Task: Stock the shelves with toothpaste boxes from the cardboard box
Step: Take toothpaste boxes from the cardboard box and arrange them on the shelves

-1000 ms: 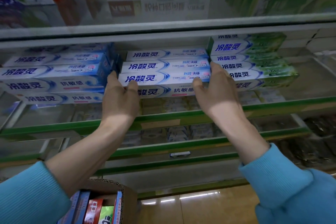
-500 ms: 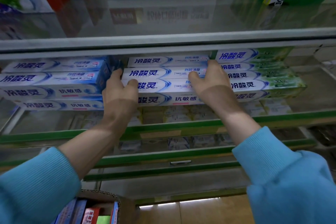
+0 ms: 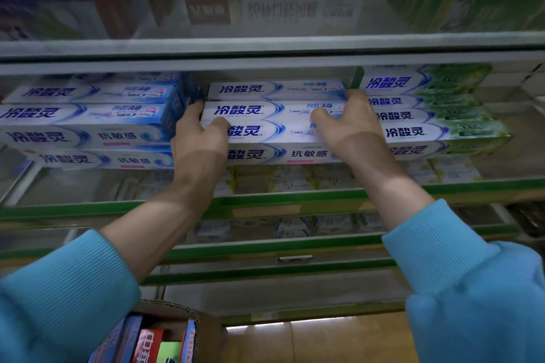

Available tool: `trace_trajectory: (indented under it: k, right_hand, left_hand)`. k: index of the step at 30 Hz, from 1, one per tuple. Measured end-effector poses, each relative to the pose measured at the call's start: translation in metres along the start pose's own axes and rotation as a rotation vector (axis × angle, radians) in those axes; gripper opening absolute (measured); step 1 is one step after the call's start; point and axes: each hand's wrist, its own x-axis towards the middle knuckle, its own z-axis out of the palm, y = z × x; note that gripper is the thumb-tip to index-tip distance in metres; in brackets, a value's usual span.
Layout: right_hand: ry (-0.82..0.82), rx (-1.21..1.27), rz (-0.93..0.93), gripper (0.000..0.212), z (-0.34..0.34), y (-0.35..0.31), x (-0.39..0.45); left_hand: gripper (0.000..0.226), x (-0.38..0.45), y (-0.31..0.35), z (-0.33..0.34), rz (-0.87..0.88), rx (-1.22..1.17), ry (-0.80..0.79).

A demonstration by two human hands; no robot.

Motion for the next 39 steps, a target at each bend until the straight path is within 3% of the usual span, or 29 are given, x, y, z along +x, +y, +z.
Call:
trace_trajectory:
  k: [9,12,18,25,31,36,39]
  right_hand:
    - [0.098,-0.11,-0.15,0.052,0.005,-0.009,-0.049]
    - [0.082,-0.143,-0.252,0.04,0.017,-0.022,-0.091]
    - [-0.042,-0.043,-0.362,0.021,0.072,-0.058,-0.194]
    - [-0.445,-0.059,-0.364,0.016,0.171,-0.095,-0.287]
    - [-0.794,-0.386,-0.156,0.049,0.257,-0.098,-0.327]
    - [-0.77,-0.529,-0.016,0.07,0.286,-0.099,-0.336]
    - [-0.729,-0.573,0.026,0.081,0.296,-0.1,-0.335]
  left_hand:
    - [0.046,-0.046,-0.002,-0.031,0.151,0.064,-0.105]
    - [0.031,-0.07,-0.011,-0.066,0.214,0.022,-0.163]
    - [0.017,-0.081,-0.047,-0.167,0.414,0.113,-0.073]
    - [0.009,-0.068,-0.137,-0.298,0.208,0.243,0.018]
    - [0.007,-0.07,-0.207,-0.368,-0.102,0.265,-0.064]
    - [0.015,-0.073,-0.238,-0.379,-0.352,0.337,-0.266]
    - [0.019,-0.079,-0.247,-0.37,-0.391,0.432,-0.374]
